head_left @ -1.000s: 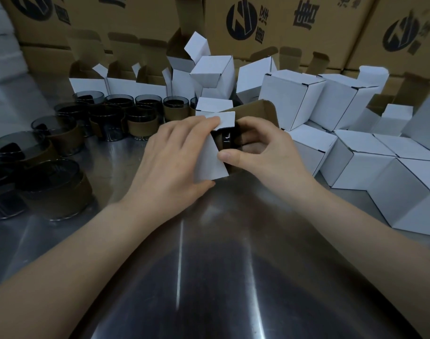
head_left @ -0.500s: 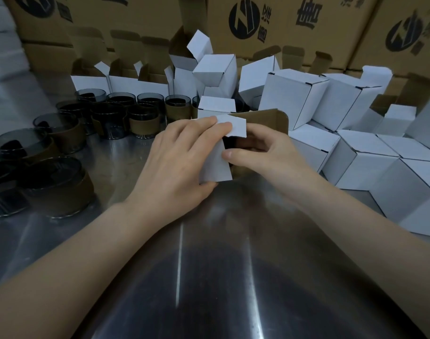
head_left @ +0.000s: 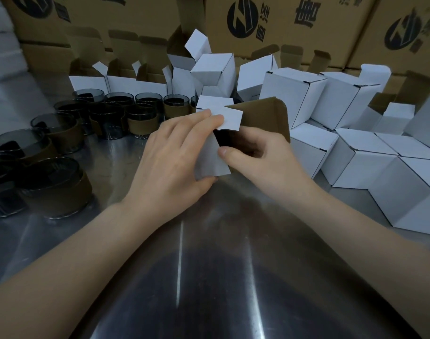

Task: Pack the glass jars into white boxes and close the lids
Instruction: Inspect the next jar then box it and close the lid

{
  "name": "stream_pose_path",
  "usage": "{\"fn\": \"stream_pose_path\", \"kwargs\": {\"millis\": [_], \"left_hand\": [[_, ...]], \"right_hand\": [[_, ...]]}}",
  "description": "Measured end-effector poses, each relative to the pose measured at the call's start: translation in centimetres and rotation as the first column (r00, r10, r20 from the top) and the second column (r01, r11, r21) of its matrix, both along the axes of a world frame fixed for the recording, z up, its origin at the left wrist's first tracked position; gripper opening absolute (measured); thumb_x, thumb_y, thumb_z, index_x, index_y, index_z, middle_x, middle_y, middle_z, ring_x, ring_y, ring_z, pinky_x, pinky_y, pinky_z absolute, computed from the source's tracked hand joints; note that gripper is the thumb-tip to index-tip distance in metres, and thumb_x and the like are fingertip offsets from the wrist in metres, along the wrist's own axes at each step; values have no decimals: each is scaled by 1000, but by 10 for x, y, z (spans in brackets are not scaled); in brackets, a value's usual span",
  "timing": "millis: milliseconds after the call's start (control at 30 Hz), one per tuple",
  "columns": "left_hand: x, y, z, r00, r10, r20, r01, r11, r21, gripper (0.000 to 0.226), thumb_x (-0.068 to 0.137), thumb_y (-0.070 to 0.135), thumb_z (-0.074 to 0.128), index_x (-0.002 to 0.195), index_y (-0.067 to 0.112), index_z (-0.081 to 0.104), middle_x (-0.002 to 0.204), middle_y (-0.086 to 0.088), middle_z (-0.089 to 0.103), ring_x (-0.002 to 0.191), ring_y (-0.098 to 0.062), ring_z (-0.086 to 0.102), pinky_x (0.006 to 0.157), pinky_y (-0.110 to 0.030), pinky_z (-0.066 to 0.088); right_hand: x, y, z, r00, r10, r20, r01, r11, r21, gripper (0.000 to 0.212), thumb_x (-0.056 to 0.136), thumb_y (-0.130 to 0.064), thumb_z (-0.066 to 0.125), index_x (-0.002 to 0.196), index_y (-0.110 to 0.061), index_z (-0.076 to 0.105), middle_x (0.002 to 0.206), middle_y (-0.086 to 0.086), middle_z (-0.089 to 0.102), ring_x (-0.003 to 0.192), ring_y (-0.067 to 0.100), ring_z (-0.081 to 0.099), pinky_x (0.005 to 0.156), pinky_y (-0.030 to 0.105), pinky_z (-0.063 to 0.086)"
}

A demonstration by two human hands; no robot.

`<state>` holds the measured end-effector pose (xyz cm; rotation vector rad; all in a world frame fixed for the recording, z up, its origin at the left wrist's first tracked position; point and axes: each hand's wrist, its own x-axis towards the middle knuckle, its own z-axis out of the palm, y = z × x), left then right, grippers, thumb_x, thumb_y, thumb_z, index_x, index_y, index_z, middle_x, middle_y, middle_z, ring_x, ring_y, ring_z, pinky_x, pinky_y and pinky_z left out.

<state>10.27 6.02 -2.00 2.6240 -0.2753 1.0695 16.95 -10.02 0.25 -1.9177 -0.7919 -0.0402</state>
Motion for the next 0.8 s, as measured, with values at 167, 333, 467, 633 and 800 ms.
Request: {"fn": "stream_pose_path", "kwargs": {"millis": [167,333,467,633,800], "left_hand": [[-2,-1,1,999,53,0,-52,994,-99,83,70,28,83,142,15,43,143,-5,49,130,-28,47,102,-44,37],[-1,-3,-1,997,71,-24,-74,981,-177,86,67,39,80,141,14,43,138,-4,53,121,-17,46,95,-27,31],[0,-3,-4,997,63,-48,-74,955,-288,90,67,44,83,141,21,37,138,4,50,119,-9,45,94,-29,38],[1,-3,-6,995,46,-84,-76,913,-400,90,62,55,78,135,30,32,125,18,44,104,7,40,80,-20,41],[1,-5,-6,995,-17,-99,-31,886,-462,86,61,55,81,128,32,31,117,17,42,98,8,43,72,-3,39]], "right_hand": [[-2,-1,0,987,-81,137,79,997,17,25,86,-21,67,110,-27,73,93,-12,73,91,0,65,86,21,51],[-1,-2,0,982,-72,176,73,997,3,25,87,-10,65,109,-18,73,95,-10,73,91,0,65,86,14,50],[-3,-1,-1,951,-56,304,68,997,-28,27,86,-17,62,111,-15,70,94,-14,68,91,0,63,88,18,49],[-5,0,-4,898,-55,437,92,994,-65,32,86,-23,58,116,-16,67,104,-11,67,100,9,62,94,45,45],[-2,-1,-8,839,-77,538,139,987,-76,35,85,-23,60,119,-15,64,112,-5,66,109,13,56,94,34,35]]}}
